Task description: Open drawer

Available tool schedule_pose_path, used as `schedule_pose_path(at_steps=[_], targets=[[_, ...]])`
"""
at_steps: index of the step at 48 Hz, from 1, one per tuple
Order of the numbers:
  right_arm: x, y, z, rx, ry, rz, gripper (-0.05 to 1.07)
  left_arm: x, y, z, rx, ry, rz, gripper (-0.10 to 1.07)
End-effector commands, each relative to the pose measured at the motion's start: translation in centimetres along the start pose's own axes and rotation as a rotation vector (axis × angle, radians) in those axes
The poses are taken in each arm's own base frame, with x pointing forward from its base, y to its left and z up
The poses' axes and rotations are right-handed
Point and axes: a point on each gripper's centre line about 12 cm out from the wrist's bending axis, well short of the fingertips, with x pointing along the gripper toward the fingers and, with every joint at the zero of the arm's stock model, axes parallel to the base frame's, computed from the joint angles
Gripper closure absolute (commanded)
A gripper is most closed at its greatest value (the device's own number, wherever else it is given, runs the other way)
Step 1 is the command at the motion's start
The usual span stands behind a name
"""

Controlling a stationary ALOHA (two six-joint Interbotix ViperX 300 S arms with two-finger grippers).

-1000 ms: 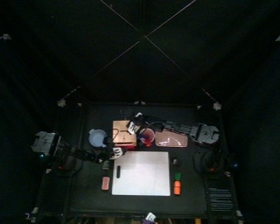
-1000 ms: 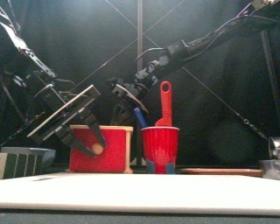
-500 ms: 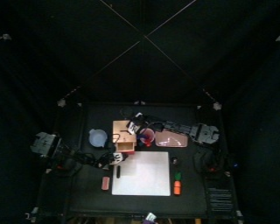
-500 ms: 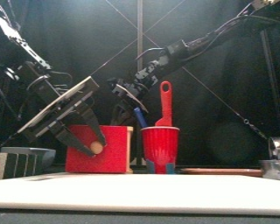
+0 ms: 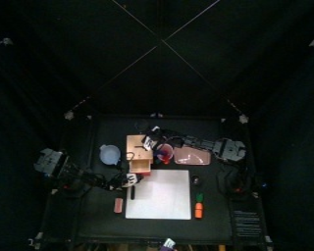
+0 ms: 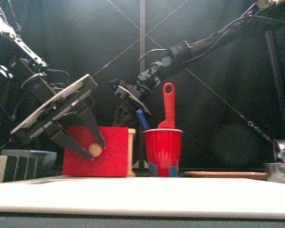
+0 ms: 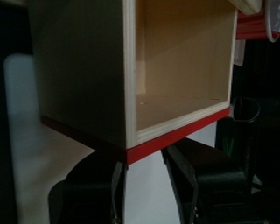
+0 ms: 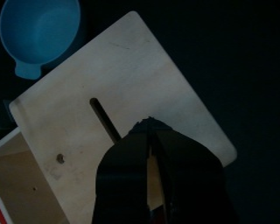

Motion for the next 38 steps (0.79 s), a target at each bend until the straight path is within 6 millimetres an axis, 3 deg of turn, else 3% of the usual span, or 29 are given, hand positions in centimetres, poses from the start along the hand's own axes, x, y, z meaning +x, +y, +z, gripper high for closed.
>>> schedule_pose_path(at_steps=[1,11,27,38], targets=[[-0.33,-0.02,0.04,0.000,0.004,0.001,1.01,-0.37,-1.15,-0.11,-0.013,0.002,-0.032,0.31],[-0.42,0.08,0.10,-0.001,0.003,0.002,1.01,-0.39,-1.12,-0.11,-0.008,0.000,-0.034,0.28],[-0.30,0.03,-0.03,-0.003,0.006,-0.001,1.01,-0.42,-1.17,-0.10,-0.006,0.001,-0.037,0.11],[-0.22,-0.02,-0.20,-0.004,0.011,-0.002,1.01,-0.97,-1.55,0.04,0.008,0.009,-0.061,0.11]])
